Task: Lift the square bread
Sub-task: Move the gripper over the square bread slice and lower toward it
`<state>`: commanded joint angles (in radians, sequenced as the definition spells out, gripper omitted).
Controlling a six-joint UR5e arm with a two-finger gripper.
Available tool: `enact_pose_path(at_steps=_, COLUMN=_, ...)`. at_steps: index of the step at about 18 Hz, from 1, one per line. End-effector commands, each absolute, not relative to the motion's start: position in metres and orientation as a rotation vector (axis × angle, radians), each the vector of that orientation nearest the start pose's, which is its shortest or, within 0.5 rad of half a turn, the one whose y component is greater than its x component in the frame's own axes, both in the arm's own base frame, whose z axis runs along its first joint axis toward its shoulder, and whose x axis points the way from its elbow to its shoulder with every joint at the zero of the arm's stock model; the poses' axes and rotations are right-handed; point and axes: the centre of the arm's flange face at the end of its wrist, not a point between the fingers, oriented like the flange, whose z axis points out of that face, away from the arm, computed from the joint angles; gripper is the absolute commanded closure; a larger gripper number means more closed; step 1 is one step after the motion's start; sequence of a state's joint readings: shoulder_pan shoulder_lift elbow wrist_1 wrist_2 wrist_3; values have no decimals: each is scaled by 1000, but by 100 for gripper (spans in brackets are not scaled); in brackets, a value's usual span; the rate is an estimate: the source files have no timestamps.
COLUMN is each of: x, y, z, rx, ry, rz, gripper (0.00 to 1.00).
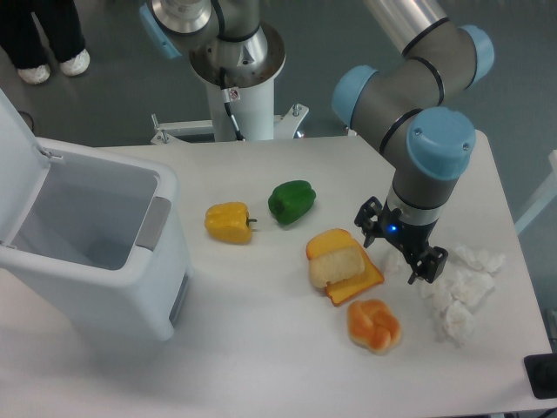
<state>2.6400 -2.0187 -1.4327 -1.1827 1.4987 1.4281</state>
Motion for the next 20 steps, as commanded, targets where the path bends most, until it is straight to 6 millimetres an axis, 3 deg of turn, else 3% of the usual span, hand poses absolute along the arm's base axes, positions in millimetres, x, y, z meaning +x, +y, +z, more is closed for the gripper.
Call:
enact_pose_path(at_steps=7, x=-513, y=447, z=337, rx=-2997, ry=525, rz=79, gripper=0)
enact_pose_path(at_steps=10, x=-511, y=447, z=332, rx=-3003, ry=497, rz=61, gripper=0)
enact_pose_path(at_steps=15, x=-487, y=439, z=316, rx=-3002, ry=420, rz=-21, gripper=0)
enact_pose_path(at_steps=20, x=-482, y=436, z=307, rx=-3022, ry=336, rz=-47, gripper=0)
